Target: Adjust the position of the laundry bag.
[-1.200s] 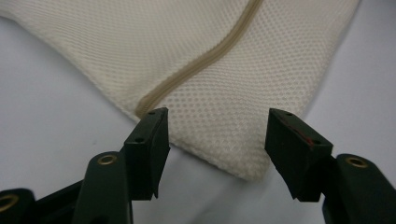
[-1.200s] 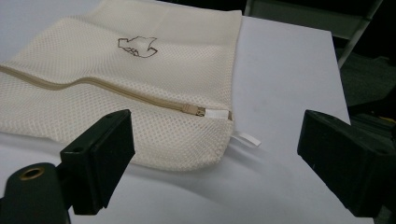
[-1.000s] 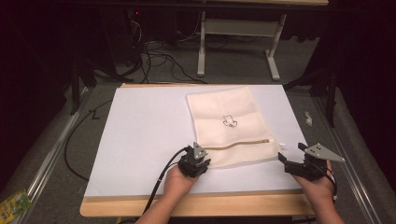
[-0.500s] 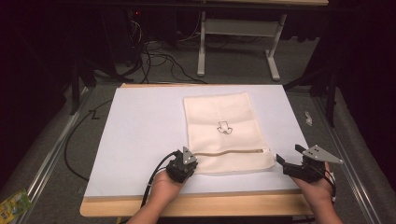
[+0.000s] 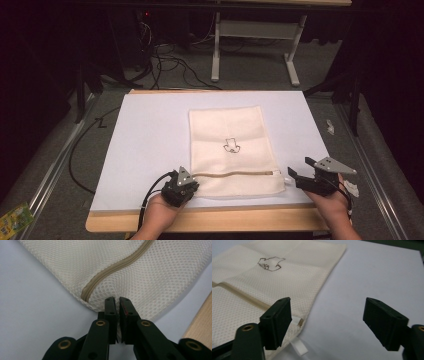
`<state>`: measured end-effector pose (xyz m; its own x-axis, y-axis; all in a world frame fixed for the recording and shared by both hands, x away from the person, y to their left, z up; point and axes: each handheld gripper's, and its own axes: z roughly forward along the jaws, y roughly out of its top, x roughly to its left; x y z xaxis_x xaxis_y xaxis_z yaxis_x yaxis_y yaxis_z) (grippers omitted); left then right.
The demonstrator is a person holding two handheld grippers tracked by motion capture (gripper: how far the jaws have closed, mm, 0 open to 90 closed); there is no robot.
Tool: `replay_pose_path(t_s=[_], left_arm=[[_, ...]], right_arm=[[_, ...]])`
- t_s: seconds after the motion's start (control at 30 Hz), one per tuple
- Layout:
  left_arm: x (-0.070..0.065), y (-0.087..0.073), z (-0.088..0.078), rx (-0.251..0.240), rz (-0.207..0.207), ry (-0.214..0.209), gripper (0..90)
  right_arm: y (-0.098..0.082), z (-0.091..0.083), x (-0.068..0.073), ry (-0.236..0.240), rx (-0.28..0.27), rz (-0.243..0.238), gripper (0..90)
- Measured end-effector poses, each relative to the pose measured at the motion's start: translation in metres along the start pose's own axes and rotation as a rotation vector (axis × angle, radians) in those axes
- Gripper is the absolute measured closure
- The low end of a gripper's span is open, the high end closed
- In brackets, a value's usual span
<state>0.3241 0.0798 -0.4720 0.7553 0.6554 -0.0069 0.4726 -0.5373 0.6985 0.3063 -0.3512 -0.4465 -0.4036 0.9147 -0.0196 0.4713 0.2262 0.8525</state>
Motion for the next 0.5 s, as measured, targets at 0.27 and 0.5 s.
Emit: replay_pose_path(t_s=[0.27,0.5], left_arm=[[-0.001,0.001,-0.002,0.001,0.022,0.015,80.6],[0.004,0.003,-0.012,-0.135,-0.001,0.045,54.1]], right_arm=[[0.003,-0.004,0.022,0.053,0.017,0.003,25.4],[-0.001,-0.001,0.035,0.052,0.091,-0.033,32.4]])
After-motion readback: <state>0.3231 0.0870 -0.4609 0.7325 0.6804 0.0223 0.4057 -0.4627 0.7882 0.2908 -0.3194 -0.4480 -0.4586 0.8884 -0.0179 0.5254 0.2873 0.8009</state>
